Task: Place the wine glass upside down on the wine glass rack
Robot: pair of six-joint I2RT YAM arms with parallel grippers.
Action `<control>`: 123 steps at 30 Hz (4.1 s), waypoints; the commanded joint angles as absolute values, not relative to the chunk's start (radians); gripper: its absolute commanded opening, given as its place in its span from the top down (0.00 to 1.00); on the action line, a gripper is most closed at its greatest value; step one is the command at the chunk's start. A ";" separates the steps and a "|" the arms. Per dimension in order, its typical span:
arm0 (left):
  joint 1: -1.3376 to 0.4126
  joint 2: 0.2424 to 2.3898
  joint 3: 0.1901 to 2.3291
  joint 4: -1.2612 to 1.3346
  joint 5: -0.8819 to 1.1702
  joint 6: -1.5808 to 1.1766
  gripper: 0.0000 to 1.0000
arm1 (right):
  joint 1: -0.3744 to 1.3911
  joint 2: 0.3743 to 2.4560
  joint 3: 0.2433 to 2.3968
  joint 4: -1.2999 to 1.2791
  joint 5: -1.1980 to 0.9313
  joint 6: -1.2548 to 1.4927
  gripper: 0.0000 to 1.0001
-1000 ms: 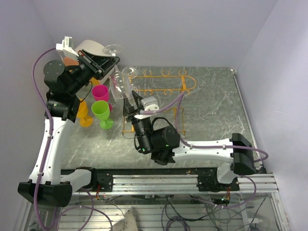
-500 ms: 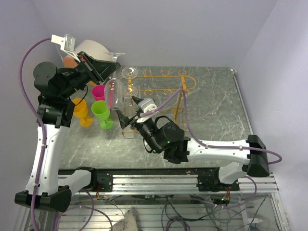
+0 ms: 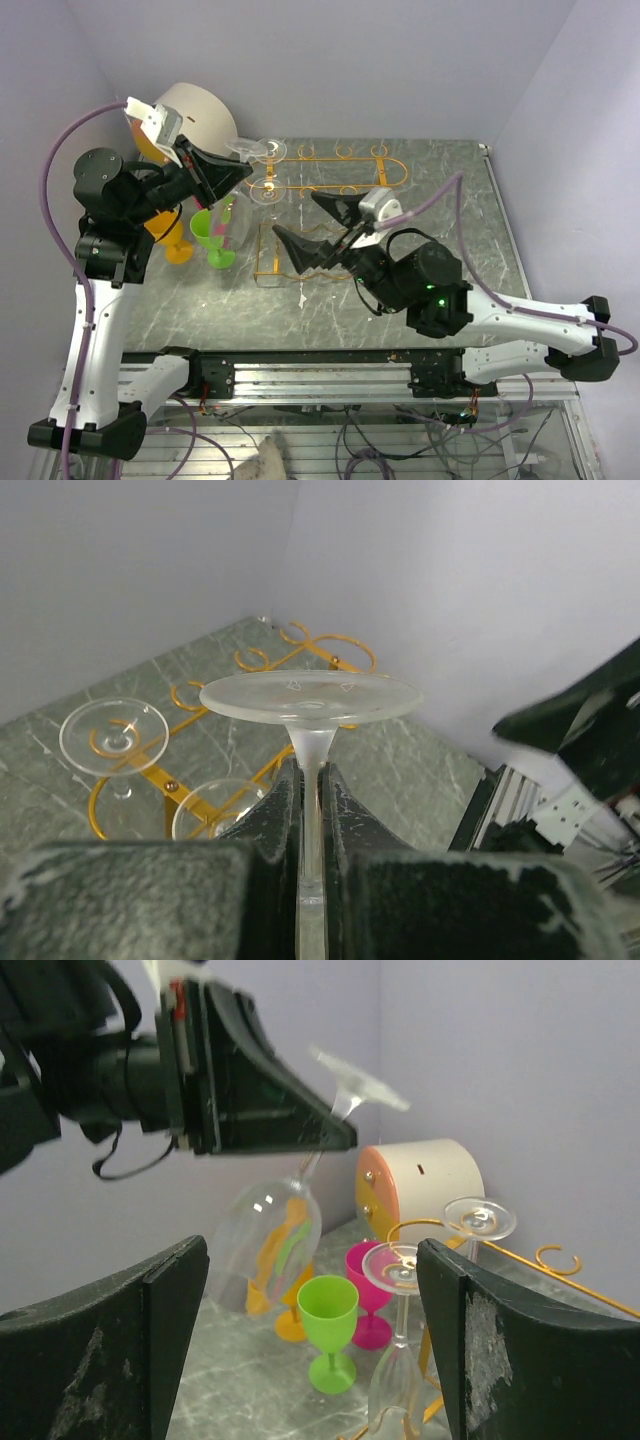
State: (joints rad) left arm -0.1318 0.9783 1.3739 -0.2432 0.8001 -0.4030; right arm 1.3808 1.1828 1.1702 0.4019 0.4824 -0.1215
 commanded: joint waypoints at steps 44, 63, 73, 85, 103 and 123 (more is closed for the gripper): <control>-0.098 1.307 1.541 0.041 0.351 0.049 0.93 | 0.921 1.087 1.422 -0.156 0.543 0.240 0.16; -0.015 1.585 1.572 0.310 0.656 0.054 0.93 | 0.899 1.012 1.328 -0.163 0.571 0.237 0.16; 0.058 1.330 1.801 -0.476 0.238 0.111 0.93 | 0.893 1.009 1.326 -0.177 0.535 0.256 0.16; 0.057 0.852 1.444 -0.585 0.885 -0.183 0.93 | 0.890 0.989 1.288 -0.154 0.500 0.308 0.16; -0.084 0.671 0.942 0.115 0.839 -0.677 0.93 | 0.890 0.994 1.272 -0.165 0.528 0.331 0.17; -0.655 0.889 0.846 0.232 0.363 -0.401 0.93 | 0.890 0.971 1.289 -0.169 0.598 0.297 0.17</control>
State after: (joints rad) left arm -0.6193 0.8536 0.8368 0.0864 0.4438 -0.4408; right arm 0.8955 1.0012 1.2751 -0.1883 0.5755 0.3199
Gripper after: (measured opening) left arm 0.117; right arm 0.825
